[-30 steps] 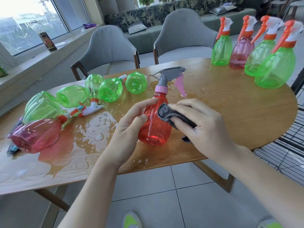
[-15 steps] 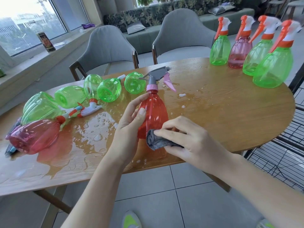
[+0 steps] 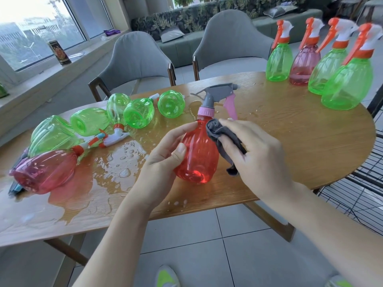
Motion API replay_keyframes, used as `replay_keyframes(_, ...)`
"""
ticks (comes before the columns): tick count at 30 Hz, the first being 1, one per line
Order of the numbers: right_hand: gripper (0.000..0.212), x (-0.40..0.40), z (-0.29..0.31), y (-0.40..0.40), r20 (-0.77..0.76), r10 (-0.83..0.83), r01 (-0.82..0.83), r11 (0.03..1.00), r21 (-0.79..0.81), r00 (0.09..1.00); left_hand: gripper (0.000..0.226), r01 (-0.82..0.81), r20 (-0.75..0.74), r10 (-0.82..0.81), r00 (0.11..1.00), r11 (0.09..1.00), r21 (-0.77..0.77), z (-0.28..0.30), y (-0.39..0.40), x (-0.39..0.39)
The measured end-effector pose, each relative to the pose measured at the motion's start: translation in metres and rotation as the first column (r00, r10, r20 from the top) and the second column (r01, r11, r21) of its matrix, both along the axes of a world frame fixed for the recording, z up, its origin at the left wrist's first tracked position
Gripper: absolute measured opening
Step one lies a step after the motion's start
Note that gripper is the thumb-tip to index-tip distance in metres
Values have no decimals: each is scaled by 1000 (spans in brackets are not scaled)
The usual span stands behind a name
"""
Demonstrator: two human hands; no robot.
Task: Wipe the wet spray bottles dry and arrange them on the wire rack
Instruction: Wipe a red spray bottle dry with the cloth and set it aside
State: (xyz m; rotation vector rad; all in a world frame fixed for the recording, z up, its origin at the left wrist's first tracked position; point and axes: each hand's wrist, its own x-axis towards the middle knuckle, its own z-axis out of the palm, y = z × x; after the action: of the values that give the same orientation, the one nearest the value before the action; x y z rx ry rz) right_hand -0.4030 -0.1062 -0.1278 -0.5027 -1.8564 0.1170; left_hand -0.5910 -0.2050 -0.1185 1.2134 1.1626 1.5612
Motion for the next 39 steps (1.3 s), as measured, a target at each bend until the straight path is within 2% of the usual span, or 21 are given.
replay_keyframes(3,26,-1,-8,-8,47,123,-123,992,-6,991,40,-64,54,64,996,998,2,0,2,4)
replay_keyframes(6,25,-3,-13,-14,102,201,-203,979,5,974,50,-121,25,121,992,992,-18,1,3,6)
replay_keyframes(13,27,0,-5,-9,-2,156,-156,986,-56,988,45,-7,66,10,998,999,-46,2,2,6)
replay_keyframes(19,25,6,-19,-16,206,330,-341,940,19,921,49,-82,106,89,990,994,-69,1,7,6)
replay_keyframes(22,25,9,-23,-17,290,344,-373,927,49,893,50,-103,108,112,988,992,-77,-1,9,6)
replay_keyframes(25,25,9,-20,-16,270,294,-328,941,89,917,50,-83,113,90,990,994,-68,0,8,8)
replay_keyframes(31,28,5,-7,-5,98,108,-120,985,123,989,45,1,47,2,999,998,-67,2,3,6)
replay_keyframes(35,29,4,-4,2,47,-24,19,993,115,999,45,32,-17,-33,999,996,-79,2,2,2)
replay_keyframes(39,28,3,-8,2,29,-70,68,995,67,997,48,17,-48,-21,999,997,-77,0,3,3)
